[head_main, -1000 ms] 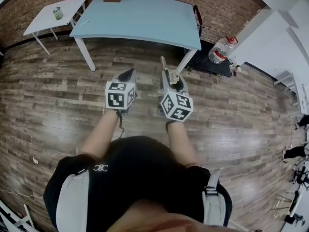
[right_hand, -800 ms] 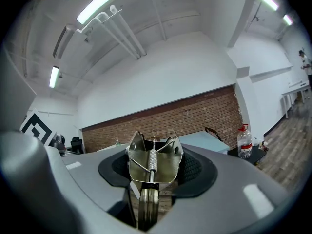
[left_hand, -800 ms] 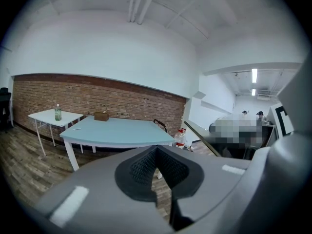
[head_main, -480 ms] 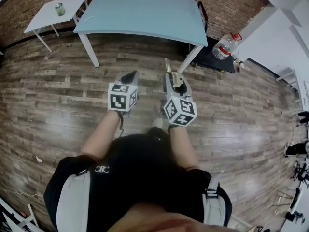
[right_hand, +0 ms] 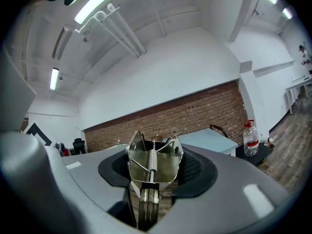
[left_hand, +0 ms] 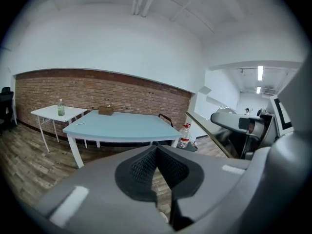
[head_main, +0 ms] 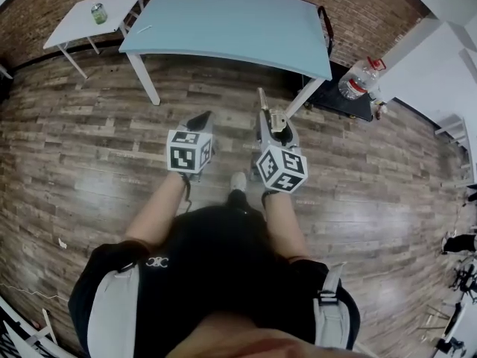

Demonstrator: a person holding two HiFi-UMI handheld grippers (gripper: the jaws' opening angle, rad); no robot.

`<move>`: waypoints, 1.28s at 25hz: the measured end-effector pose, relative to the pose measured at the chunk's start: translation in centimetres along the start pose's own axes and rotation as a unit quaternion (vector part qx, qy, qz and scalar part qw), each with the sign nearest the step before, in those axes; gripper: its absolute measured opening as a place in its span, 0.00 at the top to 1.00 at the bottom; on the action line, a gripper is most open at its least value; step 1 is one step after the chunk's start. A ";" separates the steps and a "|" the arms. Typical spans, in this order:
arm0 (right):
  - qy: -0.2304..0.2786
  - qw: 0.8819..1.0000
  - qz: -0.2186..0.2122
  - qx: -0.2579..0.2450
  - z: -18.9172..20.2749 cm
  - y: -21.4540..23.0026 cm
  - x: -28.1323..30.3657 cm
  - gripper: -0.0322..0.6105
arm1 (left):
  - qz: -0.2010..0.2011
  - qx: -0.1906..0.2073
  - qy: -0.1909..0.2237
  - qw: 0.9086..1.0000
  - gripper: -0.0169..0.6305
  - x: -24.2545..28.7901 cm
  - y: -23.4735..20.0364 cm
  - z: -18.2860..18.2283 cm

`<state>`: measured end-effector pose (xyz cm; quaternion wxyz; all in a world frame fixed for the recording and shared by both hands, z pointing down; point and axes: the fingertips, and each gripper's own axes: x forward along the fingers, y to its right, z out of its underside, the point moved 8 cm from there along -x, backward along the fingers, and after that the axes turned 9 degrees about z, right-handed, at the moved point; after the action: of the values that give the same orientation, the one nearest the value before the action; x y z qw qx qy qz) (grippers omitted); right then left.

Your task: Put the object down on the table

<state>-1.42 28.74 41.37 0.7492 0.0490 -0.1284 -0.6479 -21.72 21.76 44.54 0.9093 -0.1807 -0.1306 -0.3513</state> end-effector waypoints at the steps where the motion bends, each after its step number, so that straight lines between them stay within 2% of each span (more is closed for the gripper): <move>1: 0.001 1.000 -0.001 0.000 -0.2 0.2 0.8 0.60 | -0.002 0.000 0.000 1.000 0.98 0.6 -0.3 -0.3; 16: -0.017 0.999 -0.042 -0.003 -3.7 6.2 15.3 0.60 | -0.042 -0.010 -0.004 0.999 0.97 13.5 -3.0 -6.9; 32: -0.021 0.999 -0.033 0.006 -6.7 15.0 26.9 0.60 | -0.042 0.006 -0.019 0.999 0.97 26.6 -3.3 -12.3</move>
<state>18.05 4.02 41.99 0.7242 0.0442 -0.1465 -0.6724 -3.49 -1.42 43.94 0.8923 -0.1763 -0.1574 -0.3847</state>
